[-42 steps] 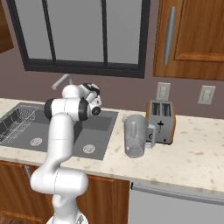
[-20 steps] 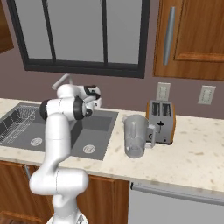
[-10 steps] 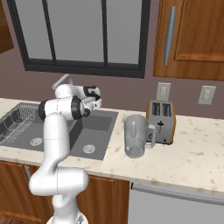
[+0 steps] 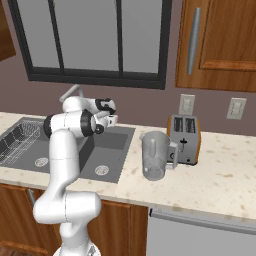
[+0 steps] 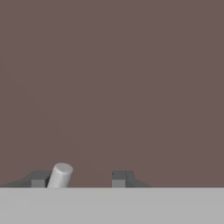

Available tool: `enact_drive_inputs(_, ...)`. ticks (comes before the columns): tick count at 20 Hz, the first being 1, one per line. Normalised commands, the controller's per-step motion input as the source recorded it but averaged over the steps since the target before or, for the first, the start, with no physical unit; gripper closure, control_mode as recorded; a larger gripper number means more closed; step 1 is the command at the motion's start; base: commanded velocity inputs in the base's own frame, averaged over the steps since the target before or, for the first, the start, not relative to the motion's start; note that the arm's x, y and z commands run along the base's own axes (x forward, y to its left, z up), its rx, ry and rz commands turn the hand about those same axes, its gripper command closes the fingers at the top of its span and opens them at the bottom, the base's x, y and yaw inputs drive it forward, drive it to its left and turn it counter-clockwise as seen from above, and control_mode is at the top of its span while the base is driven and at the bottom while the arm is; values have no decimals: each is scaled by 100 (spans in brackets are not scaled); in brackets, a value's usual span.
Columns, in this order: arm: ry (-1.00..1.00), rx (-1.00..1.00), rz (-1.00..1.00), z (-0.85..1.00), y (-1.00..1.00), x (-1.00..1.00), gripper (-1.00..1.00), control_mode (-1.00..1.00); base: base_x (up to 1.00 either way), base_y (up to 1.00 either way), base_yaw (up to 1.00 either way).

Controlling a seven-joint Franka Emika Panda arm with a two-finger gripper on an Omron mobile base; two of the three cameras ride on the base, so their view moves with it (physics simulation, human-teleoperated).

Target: Turn on the sink faucet and place the jug under the water for a few seconds to fill it up.

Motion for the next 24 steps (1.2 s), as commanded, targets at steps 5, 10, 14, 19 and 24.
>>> enact_drive_inputs(5,4,9,-4,-14,-96,0,100,-100,0,0,0)
enact_drive_inputs(10,5,9,-4,-12,-82,1,100,-100,0,0,0)
enact_drive_inputs(14,12,4,-2,-22,-61,0,100,-100,0,0,0)
enact_drive_inputs(19,3,0,0,0,-5,0,-100,-100,0,0,0)
enact_drive_inputs(24,-4,0,0,6,-23,-20,-100,-100,0,0,0)
